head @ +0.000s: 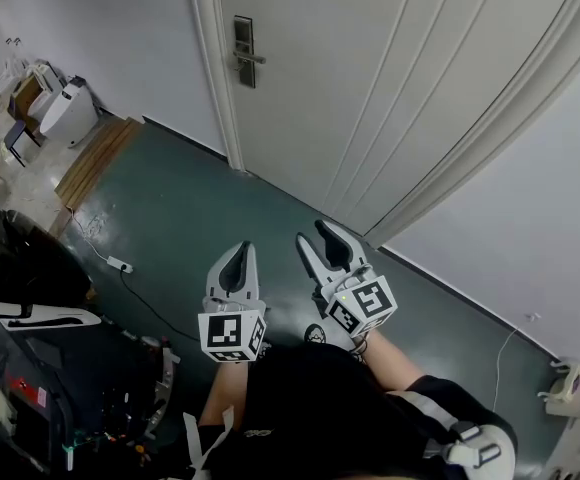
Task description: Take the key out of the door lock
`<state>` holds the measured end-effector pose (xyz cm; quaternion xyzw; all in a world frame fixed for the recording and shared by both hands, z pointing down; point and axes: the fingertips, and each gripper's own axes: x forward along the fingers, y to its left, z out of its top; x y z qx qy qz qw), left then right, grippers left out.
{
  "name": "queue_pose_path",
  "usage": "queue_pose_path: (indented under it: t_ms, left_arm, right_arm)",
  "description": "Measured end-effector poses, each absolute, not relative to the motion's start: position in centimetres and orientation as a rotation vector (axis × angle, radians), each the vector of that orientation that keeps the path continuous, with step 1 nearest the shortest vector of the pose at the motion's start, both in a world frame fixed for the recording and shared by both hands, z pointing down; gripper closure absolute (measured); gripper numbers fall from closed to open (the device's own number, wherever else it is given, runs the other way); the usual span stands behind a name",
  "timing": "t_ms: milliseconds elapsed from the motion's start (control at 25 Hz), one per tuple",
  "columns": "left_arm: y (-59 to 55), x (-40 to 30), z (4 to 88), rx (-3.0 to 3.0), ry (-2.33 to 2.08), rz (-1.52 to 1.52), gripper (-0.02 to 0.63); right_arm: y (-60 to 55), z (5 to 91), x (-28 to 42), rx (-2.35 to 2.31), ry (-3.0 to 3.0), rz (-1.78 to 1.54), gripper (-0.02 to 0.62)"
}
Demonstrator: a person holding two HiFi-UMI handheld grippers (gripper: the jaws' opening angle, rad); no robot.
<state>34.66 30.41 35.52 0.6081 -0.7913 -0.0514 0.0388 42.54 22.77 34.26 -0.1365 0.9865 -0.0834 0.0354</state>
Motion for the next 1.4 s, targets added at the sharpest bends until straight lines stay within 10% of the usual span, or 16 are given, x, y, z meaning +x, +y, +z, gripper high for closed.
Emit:
queue_pose_path:
  t_ms: [1400]
  left_arm:
    - [26.8,14.0,38.3,1.679,-2.489,-0.154,0.583]
  right_arm:
    - [15.5,37.8,20.6,-0.339,3.126,-0.285,0.347]
